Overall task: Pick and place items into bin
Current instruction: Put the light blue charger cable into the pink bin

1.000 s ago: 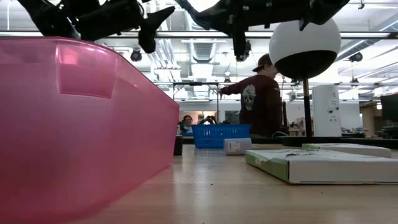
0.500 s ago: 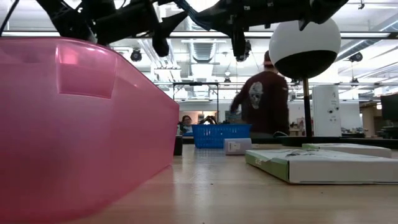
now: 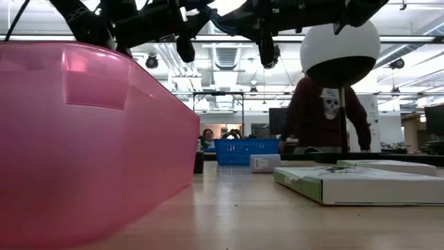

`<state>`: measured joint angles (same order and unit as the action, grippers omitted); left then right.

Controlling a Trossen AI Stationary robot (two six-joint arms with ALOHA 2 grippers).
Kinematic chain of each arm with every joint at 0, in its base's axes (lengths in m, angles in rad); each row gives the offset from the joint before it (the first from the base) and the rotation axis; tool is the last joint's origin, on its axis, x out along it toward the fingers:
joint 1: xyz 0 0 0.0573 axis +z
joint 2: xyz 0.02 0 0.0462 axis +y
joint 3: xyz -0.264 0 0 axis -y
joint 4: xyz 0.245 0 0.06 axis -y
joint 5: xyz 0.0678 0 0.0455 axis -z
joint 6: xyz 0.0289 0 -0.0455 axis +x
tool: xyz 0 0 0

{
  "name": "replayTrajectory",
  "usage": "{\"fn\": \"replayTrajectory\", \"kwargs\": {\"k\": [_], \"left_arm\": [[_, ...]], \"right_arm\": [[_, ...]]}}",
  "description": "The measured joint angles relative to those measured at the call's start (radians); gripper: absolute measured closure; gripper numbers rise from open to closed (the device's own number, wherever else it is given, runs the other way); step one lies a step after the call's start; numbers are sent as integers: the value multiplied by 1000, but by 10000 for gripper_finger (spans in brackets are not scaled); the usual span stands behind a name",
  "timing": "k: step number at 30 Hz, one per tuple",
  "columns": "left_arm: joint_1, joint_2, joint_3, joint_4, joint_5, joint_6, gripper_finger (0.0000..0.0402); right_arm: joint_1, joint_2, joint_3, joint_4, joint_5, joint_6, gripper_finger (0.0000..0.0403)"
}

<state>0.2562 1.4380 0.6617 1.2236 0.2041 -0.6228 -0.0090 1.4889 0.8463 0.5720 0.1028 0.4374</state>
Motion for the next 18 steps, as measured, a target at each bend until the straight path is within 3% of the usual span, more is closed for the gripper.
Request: {"fn": "replayTrajectory", "kwargs": {"k": [5, 12, 18], "left_arm": [[-1, -8, 0, 2, 1, -1, 387], [0, -15, -1, -1, 1, -30, 391], [0, -26, -2, -6, 53, -54, 396]], "right_arm": [[0, -5, 0, 0, 0, 4, 385], [3, -6, 0, -10, -18, 12, 339], [3, -10, 0, -174, -164, 144, 290]]}}
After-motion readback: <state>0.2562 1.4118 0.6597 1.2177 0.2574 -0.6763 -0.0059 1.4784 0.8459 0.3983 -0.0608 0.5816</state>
